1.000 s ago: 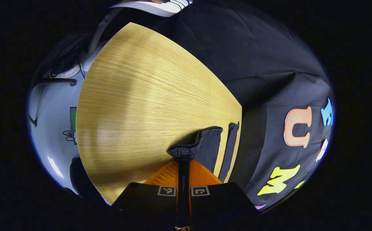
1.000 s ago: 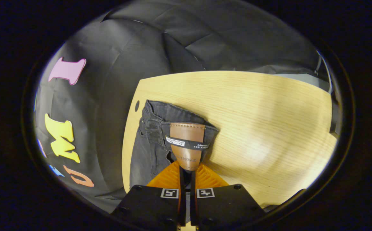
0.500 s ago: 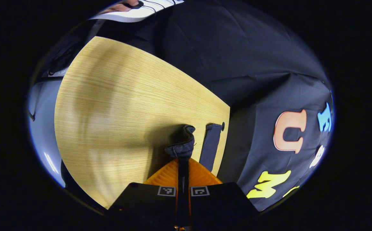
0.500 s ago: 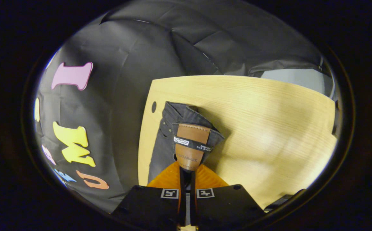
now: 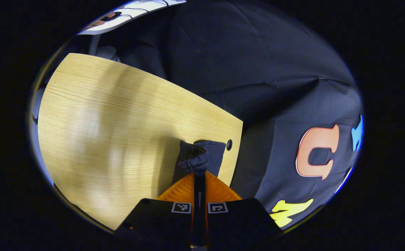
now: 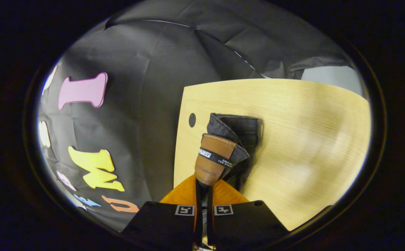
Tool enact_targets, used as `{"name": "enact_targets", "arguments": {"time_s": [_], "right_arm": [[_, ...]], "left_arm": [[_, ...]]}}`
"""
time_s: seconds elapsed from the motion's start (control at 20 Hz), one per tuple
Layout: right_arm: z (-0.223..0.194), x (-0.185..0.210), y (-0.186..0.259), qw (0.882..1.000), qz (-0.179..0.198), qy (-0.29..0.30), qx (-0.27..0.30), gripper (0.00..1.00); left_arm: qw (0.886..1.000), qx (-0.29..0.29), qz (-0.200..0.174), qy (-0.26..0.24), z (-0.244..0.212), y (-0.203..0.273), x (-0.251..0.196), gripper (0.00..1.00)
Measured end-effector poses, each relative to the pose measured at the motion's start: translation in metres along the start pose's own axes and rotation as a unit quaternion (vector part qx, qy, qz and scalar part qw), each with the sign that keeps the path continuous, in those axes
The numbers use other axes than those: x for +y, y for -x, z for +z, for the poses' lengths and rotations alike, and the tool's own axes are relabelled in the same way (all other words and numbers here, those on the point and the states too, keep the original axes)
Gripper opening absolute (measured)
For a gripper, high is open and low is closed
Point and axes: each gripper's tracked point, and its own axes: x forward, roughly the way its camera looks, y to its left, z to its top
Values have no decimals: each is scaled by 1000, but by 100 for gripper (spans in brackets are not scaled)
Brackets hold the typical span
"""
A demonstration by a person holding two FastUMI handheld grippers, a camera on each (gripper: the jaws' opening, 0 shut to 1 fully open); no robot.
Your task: Grasp the waist and the cuffs of the jeans and fold them to make the two legs overlap; first hold the waist and fold one-third of the jeans toward the cuffs, then hold the cuffs and fold the remaining one-third in the same direction to finish folding.
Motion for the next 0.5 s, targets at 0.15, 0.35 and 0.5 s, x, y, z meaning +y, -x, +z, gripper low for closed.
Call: {"name": "enact_targets", "arguments": {"time_s": [0.15,0.35,0.5], "right_arm": [[8,1,-25,1000,1,-2,-3,6],[16,8,-57,1000,5,-8,-8,6],[22,13,-80,1000,0,-7,-9,6]], "left_arm": [[1000,2,21,-22,-2,-34,-15,3],[998,-2,40,-50,-1,-73,-32,3],[995,1,50,-91,-6,-101,-44,3]]}}
